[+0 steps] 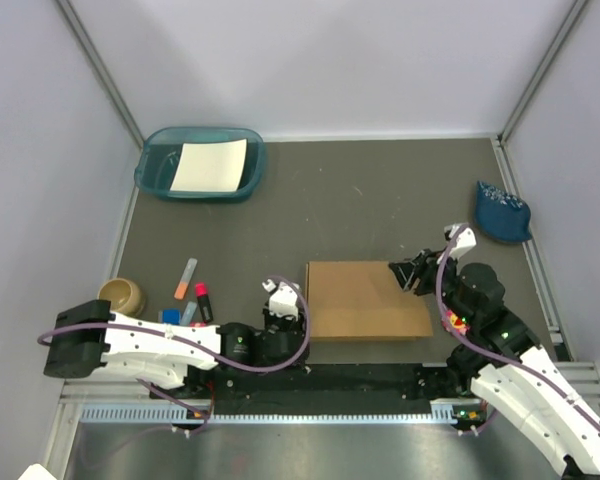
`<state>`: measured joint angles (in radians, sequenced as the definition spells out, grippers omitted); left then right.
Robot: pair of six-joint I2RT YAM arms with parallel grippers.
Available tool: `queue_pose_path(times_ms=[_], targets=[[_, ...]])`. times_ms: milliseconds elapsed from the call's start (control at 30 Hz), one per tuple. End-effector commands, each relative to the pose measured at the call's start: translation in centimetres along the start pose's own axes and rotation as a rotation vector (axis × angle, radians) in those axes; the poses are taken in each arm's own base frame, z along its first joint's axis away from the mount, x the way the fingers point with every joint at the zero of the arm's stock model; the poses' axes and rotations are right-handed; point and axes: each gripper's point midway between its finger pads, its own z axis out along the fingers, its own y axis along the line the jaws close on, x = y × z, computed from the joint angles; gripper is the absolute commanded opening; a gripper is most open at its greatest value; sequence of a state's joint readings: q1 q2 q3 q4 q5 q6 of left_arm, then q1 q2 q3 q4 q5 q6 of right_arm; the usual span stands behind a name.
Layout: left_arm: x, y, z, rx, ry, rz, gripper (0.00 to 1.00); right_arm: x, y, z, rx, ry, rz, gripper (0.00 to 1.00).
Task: Fold the paper box
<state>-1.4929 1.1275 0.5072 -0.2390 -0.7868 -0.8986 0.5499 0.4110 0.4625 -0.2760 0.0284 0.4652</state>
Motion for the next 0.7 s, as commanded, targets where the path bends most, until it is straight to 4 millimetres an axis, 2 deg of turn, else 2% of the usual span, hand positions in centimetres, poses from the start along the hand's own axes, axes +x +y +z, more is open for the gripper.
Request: queue_pose_path(times_ms=[0,267,367,467,533,567,600,667], targets=[[2.5,8.3,-1.7,-0.334,0.048,-0.056,0.49,1.4,0.2,0.5,-0.027,0.025,0.015,0.49],[1.6,11.0,-2.7,-0.454,-0.056,-0.289,0.45,6.0,0.1,0.4,-0.081,0.156,0.053,0.42],[1.2,11.0,-2.7,-0.441,-0.085,-0.329,0.45,6.8,0.1,0.1,-0.095,0.166,0.059,0.42],[0.7,10.1,-2.4,-0.394,-0.082,-0.258,0.46,6.0,0.4,-0.1,-0.108,0.138,0.06,0.42],[0.2,9.4,-2.2,-0.366,-0.082,-0.212,0.51,4.9,0.8,-0.2,-0.112,0.102,0.061,0.43],[-0.1,9.0,-2.1,-0.355,-0.087,-0.193,0.57,3.7,1.3,-0.4,-0.123,0.075,0.059,0.44],[-0.4,8.7,-2.0,-0.344,-0.089,-0.17,0.73,2.9,1.6,-0.4,-0.13,0.056,0.058,0.45],[-1.2,7.8,-1.9,-0.318,-0.101,-0.15,0.83,0.7,2.8,-0.5,-0.157,0.018,0.056,0.45]])
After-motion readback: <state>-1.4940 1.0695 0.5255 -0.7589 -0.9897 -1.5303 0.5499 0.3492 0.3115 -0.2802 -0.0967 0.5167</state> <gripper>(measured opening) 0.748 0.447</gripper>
